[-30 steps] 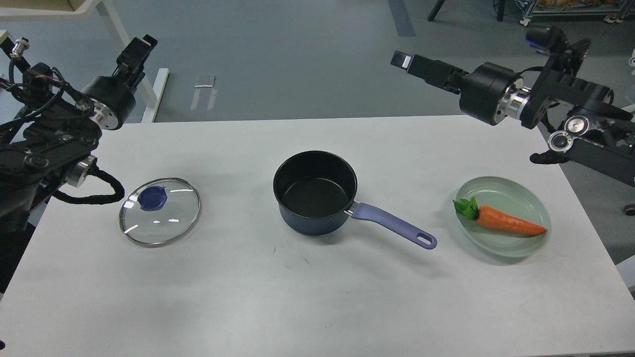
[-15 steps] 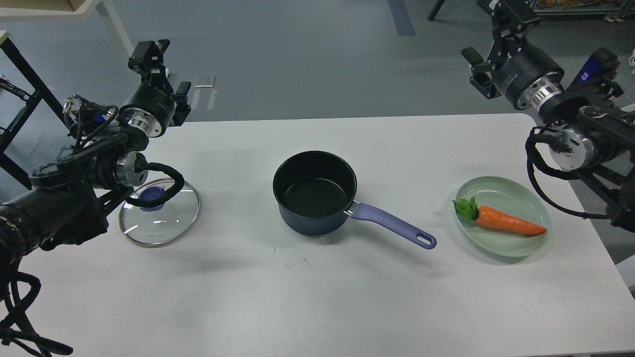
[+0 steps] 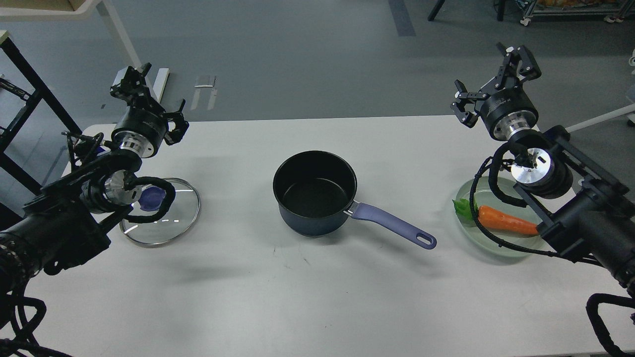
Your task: Open pot lid
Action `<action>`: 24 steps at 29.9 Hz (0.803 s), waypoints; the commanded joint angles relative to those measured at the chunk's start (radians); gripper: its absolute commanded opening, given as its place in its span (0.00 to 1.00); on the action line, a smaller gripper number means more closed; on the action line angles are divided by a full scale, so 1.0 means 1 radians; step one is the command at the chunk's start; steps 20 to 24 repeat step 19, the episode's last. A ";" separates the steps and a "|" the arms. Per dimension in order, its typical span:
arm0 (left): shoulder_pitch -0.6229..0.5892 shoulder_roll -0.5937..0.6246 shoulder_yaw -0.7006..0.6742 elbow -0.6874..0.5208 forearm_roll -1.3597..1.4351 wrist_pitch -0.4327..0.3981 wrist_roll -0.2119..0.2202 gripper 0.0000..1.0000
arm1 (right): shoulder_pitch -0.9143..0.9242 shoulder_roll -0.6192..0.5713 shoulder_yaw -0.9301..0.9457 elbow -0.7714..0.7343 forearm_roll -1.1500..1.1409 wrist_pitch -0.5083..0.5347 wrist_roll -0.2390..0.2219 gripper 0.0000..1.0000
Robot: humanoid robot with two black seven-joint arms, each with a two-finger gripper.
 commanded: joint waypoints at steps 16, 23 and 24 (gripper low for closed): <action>0.017 0.056 -0.002 -0.061 -0.004 0.012 0.000 0.99 | -0.068 0.048 0.094 0.007 0.010 0.039 0.000 1.00; 0.031 0.053 -0.011 -0.061 -0.008 0.013 0.000 0.99 | -0.068 0.047 0.094 0.011 0.010 0.041 0.000 1.00; 0.031 0.053 -0.011 -0.061 -0.008 0.013 0.000 0.99 | -0.068 0.047 0.094 0.011 0.010 0.041 0.000 1.00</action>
